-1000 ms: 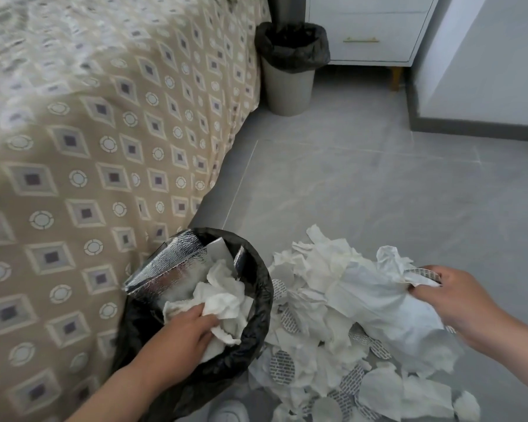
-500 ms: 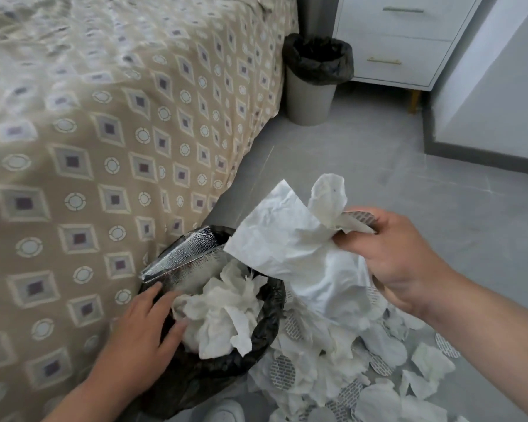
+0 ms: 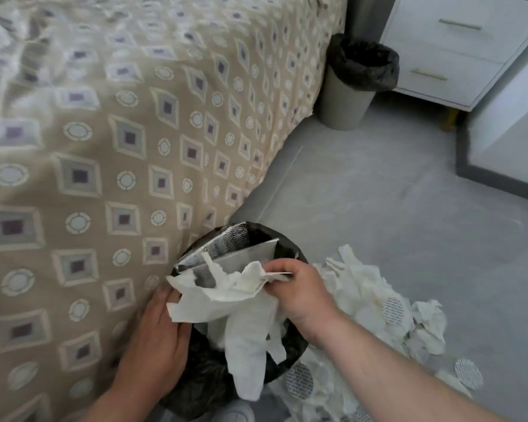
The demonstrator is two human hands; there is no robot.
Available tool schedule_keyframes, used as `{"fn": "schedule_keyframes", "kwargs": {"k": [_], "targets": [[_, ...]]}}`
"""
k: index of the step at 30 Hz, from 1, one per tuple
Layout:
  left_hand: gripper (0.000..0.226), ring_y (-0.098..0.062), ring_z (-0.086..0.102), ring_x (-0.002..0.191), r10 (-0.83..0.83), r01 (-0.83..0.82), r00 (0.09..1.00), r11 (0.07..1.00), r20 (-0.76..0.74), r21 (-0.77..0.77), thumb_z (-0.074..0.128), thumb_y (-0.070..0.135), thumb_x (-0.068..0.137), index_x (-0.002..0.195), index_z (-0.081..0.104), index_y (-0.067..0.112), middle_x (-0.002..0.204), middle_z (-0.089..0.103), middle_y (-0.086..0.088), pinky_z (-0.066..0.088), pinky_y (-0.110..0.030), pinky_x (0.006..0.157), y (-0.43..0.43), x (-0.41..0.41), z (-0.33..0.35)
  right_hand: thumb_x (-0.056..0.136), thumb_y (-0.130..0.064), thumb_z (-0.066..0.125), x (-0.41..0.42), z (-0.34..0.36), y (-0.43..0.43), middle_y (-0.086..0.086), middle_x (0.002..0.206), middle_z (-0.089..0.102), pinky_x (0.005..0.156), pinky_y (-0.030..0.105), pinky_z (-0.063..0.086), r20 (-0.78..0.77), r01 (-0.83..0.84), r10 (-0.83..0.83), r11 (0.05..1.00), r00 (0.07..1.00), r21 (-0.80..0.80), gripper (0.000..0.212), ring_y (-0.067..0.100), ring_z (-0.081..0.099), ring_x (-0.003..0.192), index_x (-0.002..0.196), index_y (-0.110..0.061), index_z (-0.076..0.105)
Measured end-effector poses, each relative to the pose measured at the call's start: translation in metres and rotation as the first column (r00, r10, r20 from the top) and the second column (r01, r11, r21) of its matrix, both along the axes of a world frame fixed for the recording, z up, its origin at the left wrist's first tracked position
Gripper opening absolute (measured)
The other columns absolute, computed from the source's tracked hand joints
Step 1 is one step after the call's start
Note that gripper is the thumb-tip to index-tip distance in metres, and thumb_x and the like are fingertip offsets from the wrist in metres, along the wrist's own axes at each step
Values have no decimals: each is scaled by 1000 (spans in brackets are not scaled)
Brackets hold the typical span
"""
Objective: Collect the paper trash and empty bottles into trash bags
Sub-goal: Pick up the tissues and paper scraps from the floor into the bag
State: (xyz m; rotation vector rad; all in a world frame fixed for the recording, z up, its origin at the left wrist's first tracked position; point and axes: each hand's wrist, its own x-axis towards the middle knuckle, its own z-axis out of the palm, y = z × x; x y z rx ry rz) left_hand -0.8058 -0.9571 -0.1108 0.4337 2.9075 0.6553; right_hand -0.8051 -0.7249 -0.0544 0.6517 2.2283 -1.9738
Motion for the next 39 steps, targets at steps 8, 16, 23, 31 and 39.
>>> {"fn": "schedule_keyframes", "kwargs": {"k": [8, 16, 23, 31, 39], "targets": [[77, -14, 15, 144, 38, -39, 999, 998, 21, 38, 18, 52, 83, 145, 32, 8, 156, 22, -6, 6, -25, 115, -2, 3, -15, 85, -13, 48, 2, -44, -6, 9, 126, 46, 95, 30, 42, 428, -594, 417, 628, 802, 502, 39, 27, 48, 116, 123, -18, 56], [97, -1, 0, 144, -19, 9, 996, 993, 83, 119, 6, 83, 76, 151, 13, 22, 157, 1, 13, 10, -29, 115, -8, 6, -15, 66, -74, 60, -6, -53, -23, 6, 162, -9, 118, 46, 19, 659, -773, 500, 601, 563, 204, 116, 32, 2, 149, 152, -32, -6], [84, -7, 6, 146, -119, 121, 993, 978, -18, 169, 22, 76, 83, 150, 17, 25, 159, 3, 15, 22, -45, 112, -6, 7, 13, 80, -61, 61, 26, 21, 13, -12, 158, 18, 115, 31, 26, 377, -723, 630, 482, 679, 495, 89, 11, 22, 144, 150, -38, 11], [63, -22, 31, 139, -550, 617, 785, 734, -286, 282, 30, 54, 94, 134, 44, 8, 148, 35, -8, 24, -29, 113, 120, 1, 127, 90, -32, 59, 123, 40, 163, -24, 103, 55, 83, 13, 41, 387, -508, 344, 700, 856, 502, 28, -5, 53, 90, 118, -32, 59], [53, -17, 36, 132, -639, 663, 701, 747, 317, 41, 53, 39, 90, 138, 39, 21, 146, 35, 2, 28, -25, 104, 319, 4, 74, 85, -19, 60, 196, -62, 256, 2, 91, 65, 75, 35, 53, 523, -42, -142, 945, 841, 324, 15, 13, 57, 74, 99, -16, 64]]}}
